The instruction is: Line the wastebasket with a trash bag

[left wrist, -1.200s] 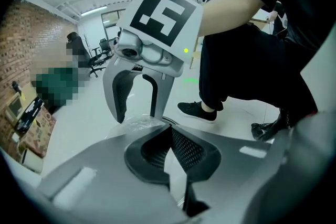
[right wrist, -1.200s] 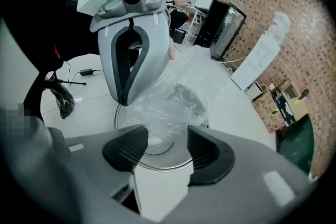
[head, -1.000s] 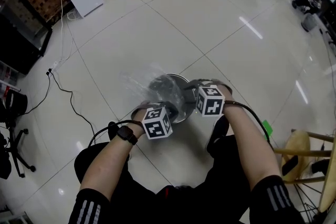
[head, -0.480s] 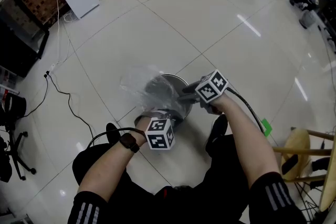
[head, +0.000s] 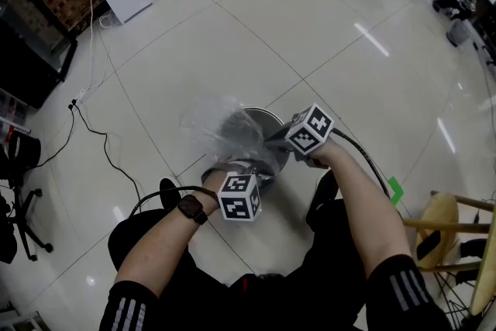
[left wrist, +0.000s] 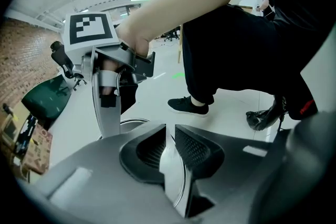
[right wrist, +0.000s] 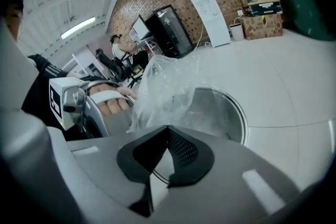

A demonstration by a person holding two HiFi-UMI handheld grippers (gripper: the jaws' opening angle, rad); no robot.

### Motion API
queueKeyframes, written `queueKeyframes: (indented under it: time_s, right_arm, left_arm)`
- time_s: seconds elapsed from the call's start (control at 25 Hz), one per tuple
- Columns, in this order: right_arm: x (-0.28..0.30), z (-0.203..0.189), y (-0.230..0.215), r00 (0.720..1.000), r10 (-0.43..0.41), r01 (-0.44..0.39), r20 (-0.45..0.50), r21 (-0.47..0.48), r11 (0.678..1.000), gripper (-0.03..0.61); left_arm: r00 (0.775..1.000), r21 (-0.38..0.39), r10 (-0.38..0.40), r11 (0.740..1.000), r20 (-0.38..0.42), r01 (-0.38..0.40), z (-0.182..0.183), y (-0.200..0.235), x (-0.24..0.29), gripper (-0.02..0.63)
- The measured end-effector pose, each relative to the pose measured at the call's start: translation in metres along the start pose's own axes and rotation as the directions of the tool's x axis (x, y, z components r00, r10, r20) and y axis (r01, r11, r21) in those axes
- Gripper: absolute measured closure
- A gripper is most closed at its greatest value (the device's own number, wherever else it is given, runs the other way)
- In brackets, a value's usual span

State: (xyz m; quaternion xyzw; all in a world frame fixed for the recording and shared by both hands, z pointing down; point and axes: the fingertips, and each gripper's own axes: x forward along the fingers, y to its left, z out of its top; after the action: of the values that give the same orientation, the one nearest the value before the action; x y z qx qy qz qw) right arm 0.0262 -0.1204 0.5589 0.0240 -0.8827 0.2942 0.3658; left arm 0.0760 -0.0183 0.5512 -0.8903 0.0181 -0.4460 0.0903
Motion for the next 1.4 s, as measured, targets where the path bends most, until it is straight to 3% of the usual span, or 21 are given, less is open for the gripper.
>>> queueKeyframes:
  time_s: [0.12, 0.24, 0.4, 0.56, 0.76, 0.88, 0.92, 1.0, 1.12, 1.24, 1.4]
  right_arm:
    - [-0.010, -0.008, -0.011, 0.995, -0.081, 0.078, -0.061, -0.048, 0.996, 0.572]
    - [-0.024, -0.013, -0.020, 0.986, -0.138, 0.133, -0.093, -0.064, 0.989, 0.572]
    - [-0.035, -0.025, -0.024, 0.977, -0.168, 0.160, -0.129, -0.066, 0.985, 0.572]
    - [-0.044, -0.036, -0.027, 0.970, -0.189, 0.180, -0.152, -0.069, 0.981, 0.572]
    - [-0.053, -0.054, -0.032, 0.961, -0.181, 0.176, -0.208, -0.043, 0.983, 0.572]
    - [-0.054, -0.073, -0.034, 0.951, -0.159, 0.159, -0.266, -0.022, 0.987, 0.572]
    - [-0.055, -0.079, -0.035, 0.946, -0.155, 0.157, -0.285, -0.013, 0.987, 0.572]
    - [-0.057, -0.089, -0.039, 0.934, -0.152, 0.159, -0.324, -0.005, 0.987, 0.572]
    - [-0.066, -0.099, -0.042, 0.916, -0.152, 0.160, -0.371, -0.008, 0.987, 0.572]
    - [-0.070, -0.111, -0.045, 0.904, -0.142, 0.158, -0.403, 0.006, 0.987, 0.572]
    - [-0.063, -0.133, -0.063, 0.875, -0.185, 0.210, -0.448, 0.007, 0.978, 0.572]
  left_arm:
    - [1.000, 0.017, -0.007, 1.000, 0.016, 0.007, 0.006, -0.002, -0.016, 0.499]
    - [1.000, 0.073, 0.014, 0.997, 0.008, -0.014, 0.010, -0.005, -0.040, 0.465]
    - [0.989, 0.098, 0.145, 0.985, -0.006, -0.144, 0.007, 0.014, -0.079, 0.453]
    - [0.962, 0.062, 0.217, 0.976, -0.168, -0.209, -0.048, 0.042, -0.101, 0.422]
    - [0.939, -0.005, 0.096, 0.995, -0.329, -0.103, -0.107, 0.023, -0.095, 0.420]
    - [0.931, 0.002, 0.073, 0.997, -0.357, -0.078, -0.126, 0.014, -0.080, 0.573]
    - [0.932, 0.004, 0.068, 0.997, -0.357, -0.072, -0.130, 0.013, -0.076, 0.617]
    - [0.942, -0.018, 0.020, 0.999, -0.334, -0.027, -0.128, 0.005, -0.070, 0.620]
    - [0.958, -0.085, -0.132, 0.990, -0.253, 0.114, -0.106, -0.020, -0.067, 0.620]
    - [0.947, -0.113, -0.240, 0.969, -0.215, 0.220, -0.093, -0.039, -0.060, 0.620]
    - [0.918, -0.110, -0.289, 0.957, -0.271, 0.268, -0.110, -0.057, -0.031, 0.620]
